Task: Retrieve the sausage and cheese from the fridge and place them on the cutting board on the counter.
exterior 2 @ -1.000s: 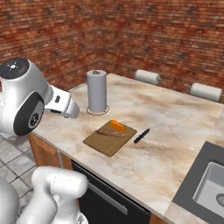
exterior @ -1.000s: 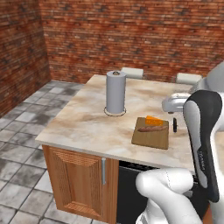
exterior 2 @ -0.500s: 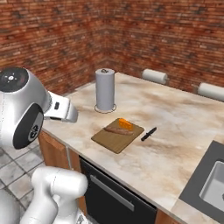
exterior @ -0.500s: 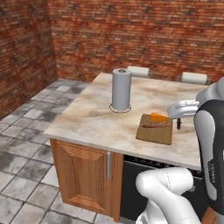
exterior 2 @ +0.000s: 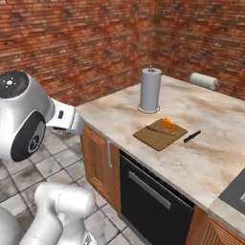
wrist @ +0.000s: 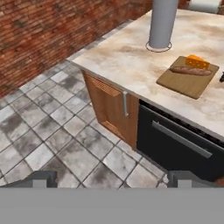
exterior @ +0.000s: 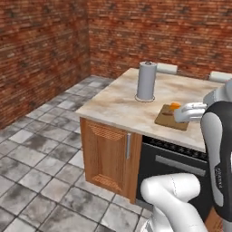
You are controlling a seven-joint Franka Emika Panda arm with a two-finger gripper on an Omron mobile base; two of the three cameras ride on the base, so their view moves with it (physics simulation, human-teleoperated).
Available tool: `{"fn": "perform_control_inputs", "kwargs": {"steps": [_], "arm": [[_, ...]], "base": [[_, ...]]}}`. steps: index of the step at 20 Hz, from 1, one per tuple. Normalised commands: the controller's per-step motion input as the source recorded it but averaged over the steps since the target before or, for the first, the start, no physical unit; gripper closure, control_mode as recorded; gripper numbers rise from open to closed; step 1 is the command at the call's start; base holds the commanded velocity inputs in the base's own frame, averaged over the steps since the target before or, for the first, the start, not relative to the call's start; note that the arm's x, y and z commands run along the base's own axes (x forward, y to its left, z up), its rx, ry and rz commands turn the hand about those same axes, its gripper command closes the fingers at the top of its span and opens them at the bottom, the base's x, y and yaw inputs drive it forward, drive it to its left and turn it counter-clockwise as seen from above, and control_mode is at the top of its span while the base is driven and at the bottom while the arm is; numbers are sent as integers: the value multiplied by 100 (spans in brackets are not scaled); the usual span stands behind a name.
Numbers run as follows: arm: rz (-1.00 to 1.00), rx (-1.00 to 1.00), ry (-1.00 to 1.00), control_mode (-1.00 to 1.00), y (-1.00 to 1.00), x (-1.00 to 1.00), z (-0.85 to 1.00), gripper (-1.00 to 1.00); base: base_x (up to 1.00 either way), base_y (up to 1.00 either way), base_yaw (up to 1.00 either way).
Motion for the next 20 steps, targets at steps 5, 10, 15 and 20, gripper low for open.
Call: {"fn": "perform_control_inputs", "kwargs": {"steps": [5, 10, 15, 20], "arm": [[0, 0, 0, 100, 0, 0, 0, -100], [0, 0, 0, 100, 0, 0, 0, -100], [0, 0, 0, 100, 0, 0, 0, -100], [0, 0, 0, 100, 0, 0, 0, -100]], "base": [[-39, -5, 85], [-35, -24, 87], [-56, -18, 84], [-83, 22, 86]]}}
